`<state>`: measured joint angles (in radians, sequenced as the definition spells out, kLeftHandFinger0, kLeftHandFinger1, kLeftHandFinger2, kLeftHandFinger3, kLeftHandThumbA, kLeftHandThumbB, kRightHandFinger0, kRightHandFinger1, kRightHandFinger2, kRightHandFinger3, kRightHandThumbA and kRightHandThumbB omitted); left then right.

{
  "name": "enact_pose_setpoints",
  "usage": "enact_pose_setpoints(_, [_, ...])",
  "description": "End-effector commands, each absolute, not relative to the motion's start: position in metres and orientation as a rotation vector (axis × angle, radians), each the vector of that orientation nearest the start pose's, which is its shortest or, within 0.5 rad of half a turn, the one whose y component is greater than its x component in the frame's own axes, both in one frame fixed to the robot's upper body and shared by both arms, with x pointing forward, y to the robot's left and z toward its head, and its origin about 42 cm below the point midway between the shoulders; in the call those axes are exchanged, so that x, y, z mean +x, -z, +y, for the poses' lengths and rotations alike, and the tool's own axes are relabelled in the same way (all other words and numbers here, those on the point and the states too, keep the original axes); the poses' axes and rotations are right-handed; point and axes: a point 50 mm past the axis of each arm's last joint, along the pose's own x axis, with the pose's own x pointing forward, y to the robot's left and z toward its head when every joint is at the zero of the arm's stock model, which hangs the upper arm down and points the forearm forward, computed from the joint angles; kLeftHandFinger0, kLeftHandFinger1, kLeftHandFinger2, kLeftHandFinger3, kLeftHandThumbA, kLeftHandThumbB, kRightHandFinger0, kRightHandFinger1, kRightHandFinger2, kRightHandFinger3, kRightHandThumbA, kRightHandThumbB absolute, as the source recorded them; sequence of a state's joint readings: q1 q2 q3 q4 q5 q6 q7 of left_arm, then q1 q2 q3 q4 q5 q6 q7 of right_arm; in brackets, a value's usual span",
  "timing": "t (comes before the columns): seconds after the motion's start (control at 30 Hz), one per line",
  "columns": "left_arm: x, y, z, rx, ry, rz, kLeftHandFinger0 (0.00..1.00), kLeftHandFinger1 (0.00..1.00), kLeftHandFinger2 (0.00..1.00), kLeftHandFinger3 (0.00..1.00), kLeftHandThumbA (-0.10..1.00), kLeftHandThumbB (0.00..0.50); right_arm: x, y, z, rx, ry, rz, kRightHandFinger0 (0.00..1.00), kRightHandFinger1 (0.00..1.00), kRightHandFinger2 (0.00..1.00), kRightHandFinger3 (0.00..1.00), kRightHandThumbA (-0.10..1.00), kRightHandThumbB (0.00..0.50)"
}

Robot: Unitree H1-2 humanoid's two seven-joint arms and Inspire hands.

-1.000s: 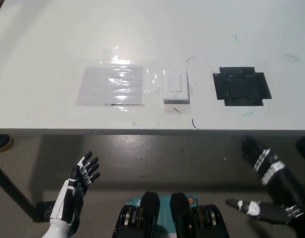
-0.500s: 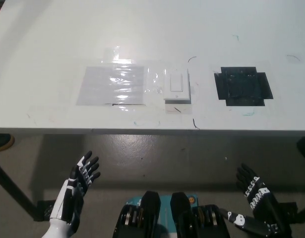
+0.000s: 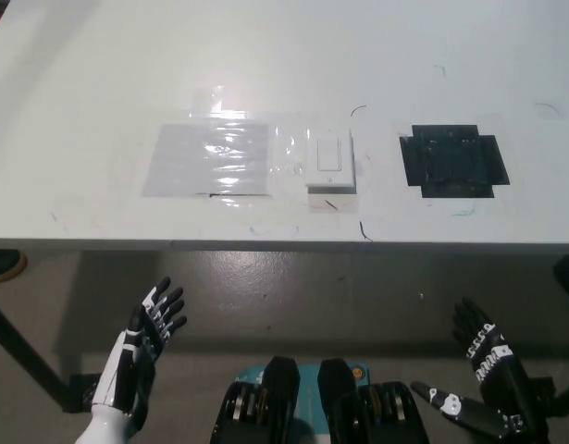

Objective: A white switch is kept at the centre of the table close to the robot and the robot uses its right hand to press it to turn it on

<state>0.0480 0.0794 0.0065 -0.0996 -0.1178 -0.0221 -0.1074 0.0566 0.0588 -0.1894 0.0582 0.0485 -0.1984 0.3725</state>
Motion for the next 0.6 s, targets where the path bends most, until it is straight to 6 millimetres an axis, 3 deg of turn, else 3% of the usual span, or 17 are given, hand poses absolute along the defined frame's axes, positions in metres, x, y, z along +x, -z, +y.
enact_pose_setpoints(0.0, [0.2724,-0.1224,0.2367,-0.030,0.120,-0.142,1.00,1.00,1.00,1.00,1.00,0.091,0.2613,-0.0877,-0.2288,0.081,-0.128,-0.185,1.00,1.00,1.00,1.00,1.00,0.119])
enact_pose_setpoints(0.57, [0.2696,-0.1216,0.2363,-0.029,0.119,-0.130,1.00,1.00,1.00,1.00,1.00,0.081,0.2606,-0.0877,-0.2297,0.083,-0.127,-0.184,1.00,1.00,1.00,1.00,1.00,0.102])
